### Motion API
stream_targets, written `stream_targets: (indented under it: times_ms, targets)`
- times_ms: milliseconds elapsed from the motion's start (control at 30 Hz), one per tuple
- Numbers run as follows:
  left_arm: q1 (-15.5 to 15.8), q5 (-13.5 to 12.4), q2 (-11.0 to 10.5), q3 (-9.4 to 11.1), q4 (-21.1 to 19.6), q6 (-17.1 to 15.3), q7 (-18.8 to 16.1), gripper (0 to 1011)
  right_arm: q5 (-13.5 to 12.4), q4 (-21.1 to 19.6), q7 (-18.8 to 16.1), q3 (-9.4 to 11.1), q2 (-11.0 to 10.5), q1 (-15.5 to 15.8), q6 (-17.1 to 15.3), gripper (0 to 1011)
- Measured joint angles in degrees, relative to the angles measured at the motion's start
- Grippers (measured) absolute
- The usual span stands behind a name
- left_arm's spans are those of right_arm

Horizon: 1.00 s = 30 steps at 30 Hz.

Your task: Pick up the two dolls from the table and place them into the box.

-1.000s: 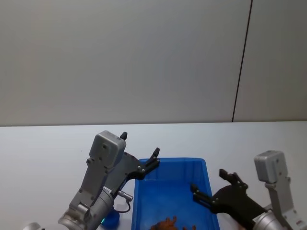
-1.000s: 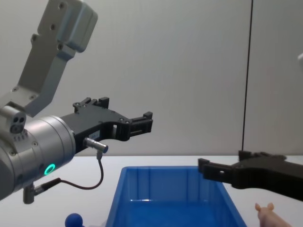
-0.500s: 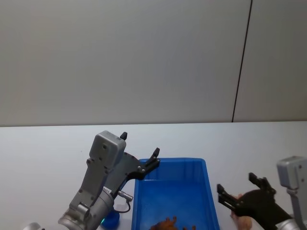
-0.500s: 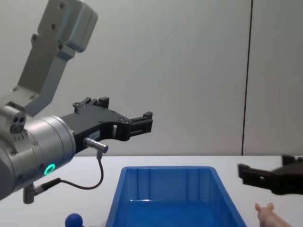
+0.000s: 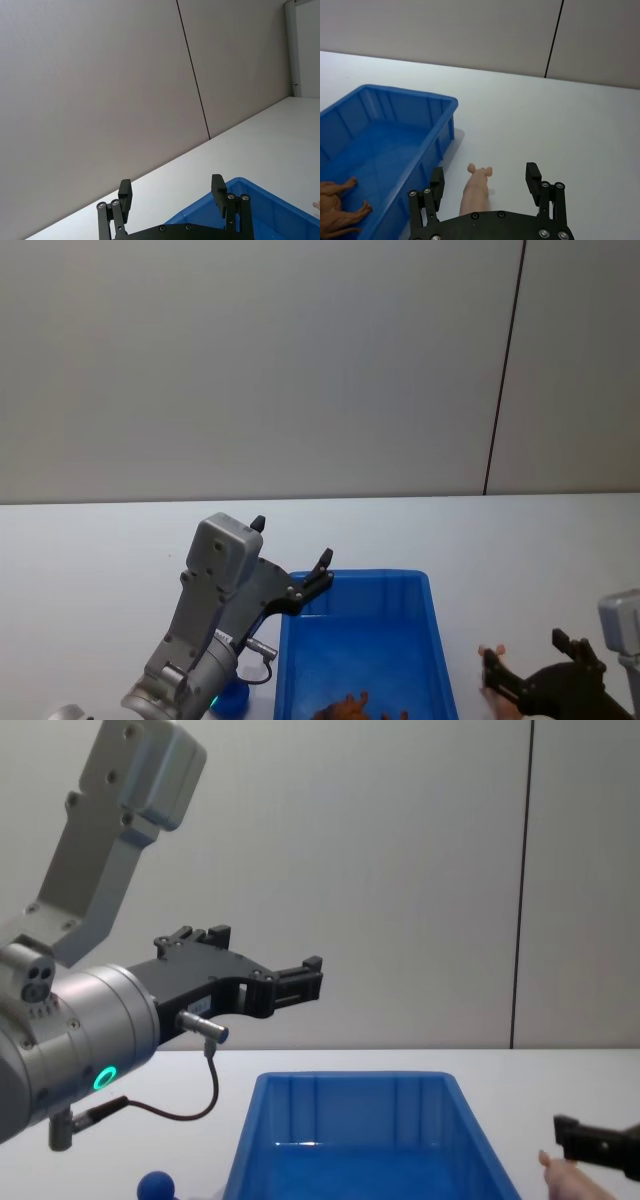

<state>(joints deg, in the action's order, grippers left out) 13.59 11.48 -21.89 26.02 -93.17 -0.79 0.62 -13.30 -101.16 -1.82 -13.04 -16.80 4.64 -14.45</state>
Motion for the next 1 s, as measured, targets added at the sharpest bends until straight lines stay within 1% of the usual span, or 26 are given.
stream_targets:
  times_ms: [167,467,533,567,633,700,733,767,800,833,900,933,1000]
  targets:
    - [0.0,0.0,0.0,0.0,0.0,0.0,0.0,1002,-0.01,1.07,-0.01,0.04,0.03,0.08,-0.29,1001]
    - [0.0,0.0,0.0,0.0,0.0,0.0,0.0,1001,0.45,4.2,-0.94,-0.17,0.64,-0.5,-0.79,999]
    - [0.0,0.0,0.0,0.0,0.0,0.0,0.0,1002,0.6,4.87,-1.23,-0.25,0.8,-0.67,-0.84,949]
    - [0.0,0.0,0.0,0.0,0.0,0.0,0.0,1001,0.69,5.1,-1.38,-0.28,0.85,-0.75,-0.85,949]
    - [0.0,0.0,0.0,0.0,0.0,0.0,0.0,1002,0.87,5.77,-1.74,-0.39,1.02,-0.94,-0.86,878]
    - [0.0,0.0,0.0,0.0,0.0,0.0,0.0,1002,1.06,6.34,-2.13,-0.47,1.16,-1.12,-0.89,830]
    - [0.0,0.0,0.0,0.0,0.0,0.0,0.0,1001,1.11,6.55,-2.24,-0.5,1.22,-1.19,-0.9,830]
    - [0.0,0.0,0.0,0.0,0.0,0.0,0.0,1001,1.21,6.84,-2.45,-0.56,1.31,-1.28,-0.92,754]
    - [0.0,0.0,0.0,0.0,0.0,0.0,0.0,1001,1.21,6.84,-2.45,-0.56,1.31,-1.28,-0.92,754]
    - [0.0,0.0,0.0,0.0,0.0,0.0,0.0,1001,1.31,7.13,-2.66,-0.61,1.4,-1.37,-0.95,712]
    - [0.0,0.0,0.0,0.0,0.0,0.0,0.0,1002,1.39,7.34,-2.81,-0.64,1.47,-1.43,-0.98,676]
    - [0.0,0.0,0.0,0.0,0.0,0.0,0.0,1002,1.45,7.54,-2.94,-0.66,1.51,-1.47,-0.99,613]
    - [0.0,0.0,0.0,0.0,0.0,0.0,0.0,1002,1.56,7.77,-3.1,-0.7,1.6,-1.52,-1.01,577]
